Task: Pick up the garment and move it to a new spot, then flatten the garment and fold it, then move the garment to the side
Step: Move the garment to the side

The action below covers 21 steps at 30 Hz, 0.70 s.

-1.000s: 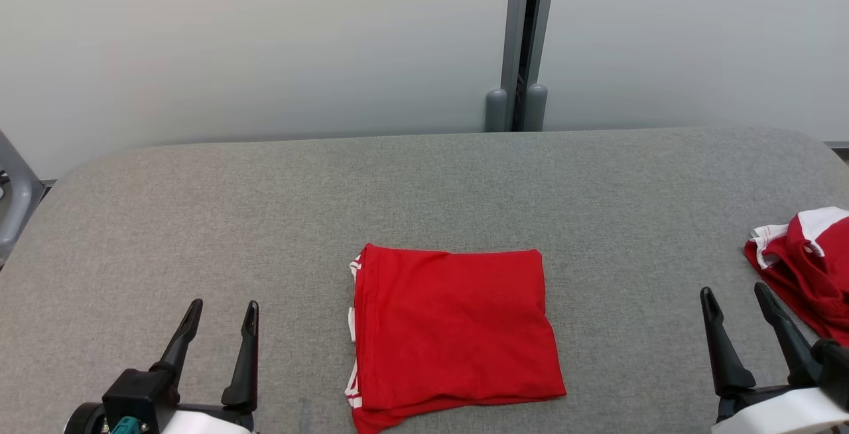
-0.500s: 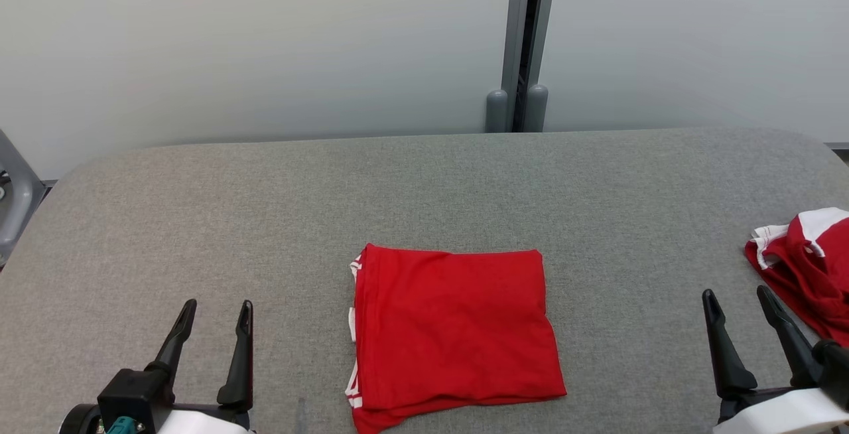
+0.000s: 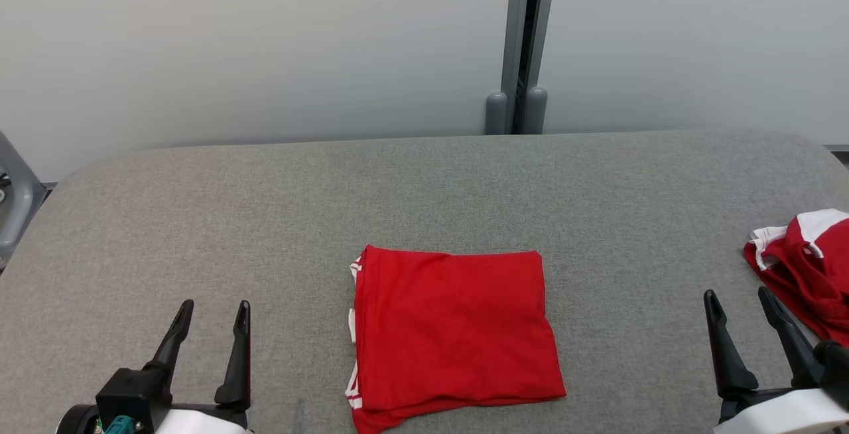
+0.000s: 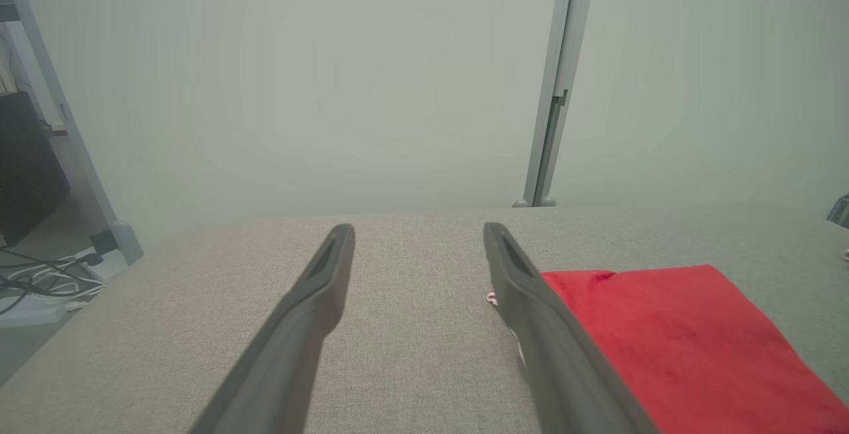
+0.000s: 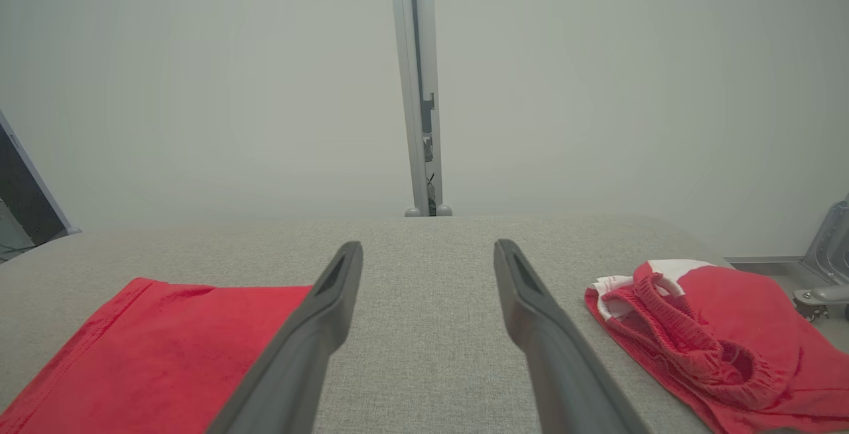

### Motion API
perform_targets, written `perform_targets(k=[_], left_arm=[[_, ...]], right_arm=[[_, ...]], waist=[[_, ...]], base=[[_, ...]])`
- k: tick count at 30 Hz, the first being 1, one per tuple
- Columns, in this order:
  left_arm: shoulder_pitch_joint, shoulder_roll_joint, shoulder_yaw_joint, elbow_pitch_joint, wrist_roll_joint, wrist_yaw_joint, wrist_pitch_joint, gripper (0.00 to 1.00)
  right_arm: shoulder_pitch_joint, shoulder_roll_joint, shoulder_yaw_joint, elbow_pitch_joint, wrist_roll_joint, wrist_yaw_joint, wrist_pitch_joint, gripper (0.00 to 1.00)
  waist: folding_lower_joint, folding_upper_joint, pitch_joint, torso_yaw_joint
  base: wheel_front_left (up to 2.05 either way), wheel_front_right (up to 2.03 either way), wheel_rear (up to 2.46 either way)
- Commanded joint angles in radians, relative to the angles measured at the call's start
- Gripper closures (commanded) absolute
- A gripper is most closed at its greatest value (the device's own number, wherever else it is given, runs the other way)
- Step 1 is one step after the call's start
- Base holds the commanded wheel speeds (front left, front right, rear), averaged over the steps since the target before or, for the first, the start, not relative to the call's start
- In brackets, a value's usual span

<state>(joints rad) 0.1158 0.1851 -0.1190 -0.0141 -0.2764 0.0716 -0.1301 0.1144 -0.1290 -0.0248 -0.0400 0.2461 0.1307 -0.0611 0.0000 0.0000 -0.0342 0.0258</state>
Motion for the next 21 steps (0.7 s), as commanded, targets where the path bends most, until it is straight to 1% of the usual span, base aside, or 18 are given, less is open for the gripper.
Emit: perform_targets(k=[1,12,14,17,21], left_arm=[[-0.009,0.009,-0.001,-0.001,-0.006,0.006,0.0,0.0],[-0.017,0.011,-0.007,-0.006,-0.009,0.012,-0.002,0.0],[-0.023,0.009,-0.006,-0.013,-0.009,0.017,-0.007,0.0],[-0.034,0.003,-0.012,-0.025,-0.013,0.013,-0.009,0.0],[-0.068,-0.005,-0.015,-0.037,-0.02,0.009,-0.02,0.0]], right_arm=[[0.01,0.0,-0.003,0.001,0.002,0.0,0.004,0.0],[0.012,-0.006,-0.01,0.001,0.009,0.0,0.001,0.0],[0.017,0.0,-0.016,0.0,0.027,0.0,0.007,0.0],[0.01,-0.018,-0.002,0.0,0.031,0.0,0.026,0.0],[-0.015,-0.027,0.026,0.01,0.042,0.0,0.064,0.0]], waist=[[0.0,0.0,0.0,0.0],[0.0,0.0,-0.003,0.003],[0.0,0.0,0.004,0.016],[0.0,0.0,0.026,0.044],[0.0,0.0,0.088,0.091]], base=[[0.0,0.0,0.0],[0.0,0.0,0.0],[0.0,0.0,0.0],[0.0,0.0,0.0],[0.0,0.0,0.0]])
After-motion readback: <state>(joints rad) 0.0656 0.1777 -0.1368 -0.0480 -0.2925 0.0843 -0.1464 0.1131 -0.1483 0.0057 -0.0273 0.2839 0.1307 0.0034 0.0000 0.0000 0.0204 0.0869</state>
